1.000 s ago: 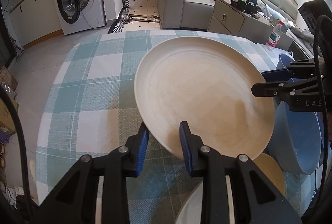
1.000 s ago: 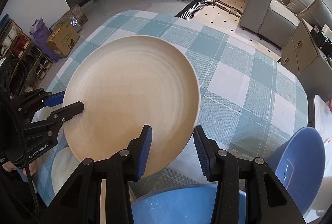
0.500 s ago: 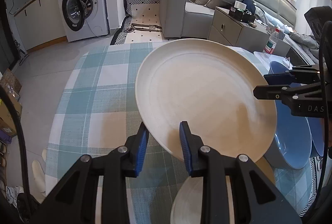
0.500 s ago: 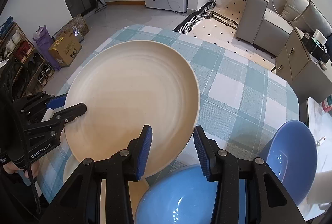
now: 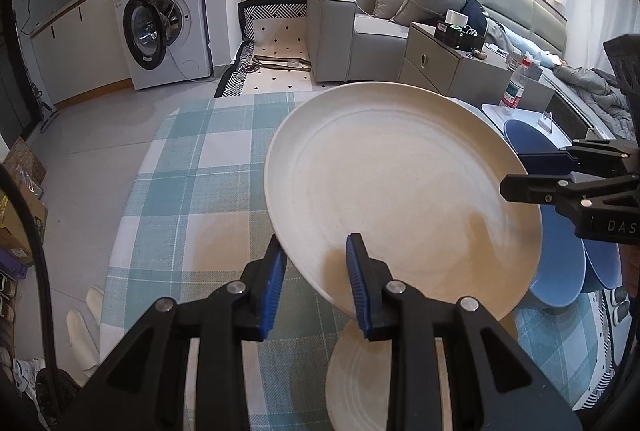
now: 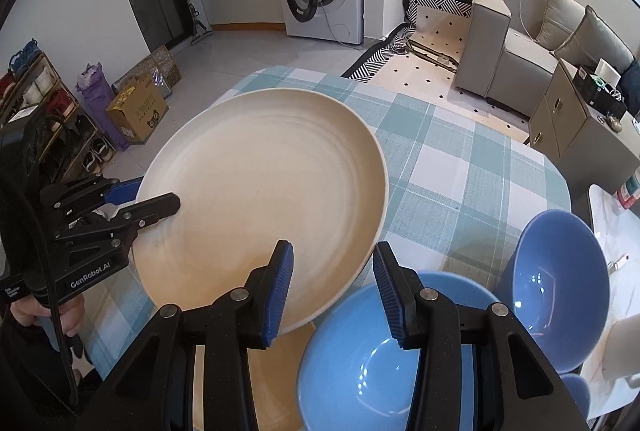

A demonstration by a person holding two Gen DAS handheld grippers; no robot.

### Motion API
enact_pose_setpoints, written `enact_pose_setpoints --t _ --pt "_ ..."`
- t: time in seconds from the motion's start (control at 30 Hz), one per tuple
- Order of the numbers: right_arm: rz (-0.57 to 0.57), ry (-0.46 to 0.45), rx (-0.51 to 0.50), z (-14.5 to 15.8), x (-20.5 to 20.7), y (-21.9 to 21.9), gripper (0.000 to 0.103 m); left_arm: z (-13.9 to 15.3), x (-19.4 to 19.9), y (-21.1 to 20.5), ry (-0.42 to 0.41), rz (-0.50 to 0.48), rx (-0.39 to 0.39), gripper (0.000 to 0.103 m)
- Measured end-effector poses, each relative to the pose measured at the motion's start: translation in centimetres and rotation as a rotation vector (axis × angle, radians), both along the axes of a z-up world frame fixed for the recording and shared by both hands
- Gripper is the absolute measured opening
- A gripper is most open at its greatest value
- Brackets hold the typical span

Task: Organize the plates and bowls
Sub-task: 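Lift the cream plate with both tools and carry it over the placed plate, then lower the held cream plate onto the other cream plate with both tools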

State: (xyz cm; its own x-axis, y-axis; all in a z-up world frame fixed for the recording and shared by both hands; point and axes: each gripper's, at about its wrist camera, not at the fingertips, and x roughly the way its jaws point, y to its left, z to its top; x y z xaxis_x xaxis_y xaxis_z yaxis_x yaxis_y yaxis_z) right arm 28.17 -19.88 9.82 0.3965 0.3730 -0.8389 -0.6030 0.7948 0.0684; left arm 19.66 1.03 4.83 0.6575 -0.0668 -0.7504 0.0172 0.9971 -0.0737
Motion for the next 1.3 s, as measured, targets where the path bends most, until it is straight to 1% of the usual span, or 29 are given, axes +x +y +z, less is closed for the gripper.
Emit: enact_pose_setpoints --t 0.17,0.53,0.7,0.87,1.03,1.17,1.3 --pt "-0.005 -0.012 0.016 0.2 -1.8 -0.4 0.043 0.6 -0.9 -0.2 -0.01 -0.009 0.012 0.029" --pt "-0.008 -0.048 0.055 0.7 -5.5 -1.1 0.043 1.4 -2.9 0.0 -0.046 -0.006 0.001 0.031" --pt "-0.005 -0.05 0.063 0.2 -7.0 -1.4 0.043 1.2 -3.7 0.1 -0.057 0.0 -0.012 0.032" --pt "-0.013 -0.045 0.074 -0.5 -7.9 -1.9 0.043 0.9 -4.2 -0.1 -0.05 -0.013 0.002 0.032" --pt "-0.021 -0.079 0.086 -0.5 -8.8 -2.3 0.043 0.5 -5.1 -0.4 -0.06 -0.031 0.012 0.032" --pt "-0.016 -0.111 0.073 -0.4 -9.9 -2.2 0.043 0.5 -5.7 -0.3 -0.068 -0.042 0.003 0.032" --pt "-0.026 -0.133 0.077 -0.4 -11.0 -2.4 0.043 0.6 -6.3 -0.5 -0.085 -0.053 0.011 0.032"
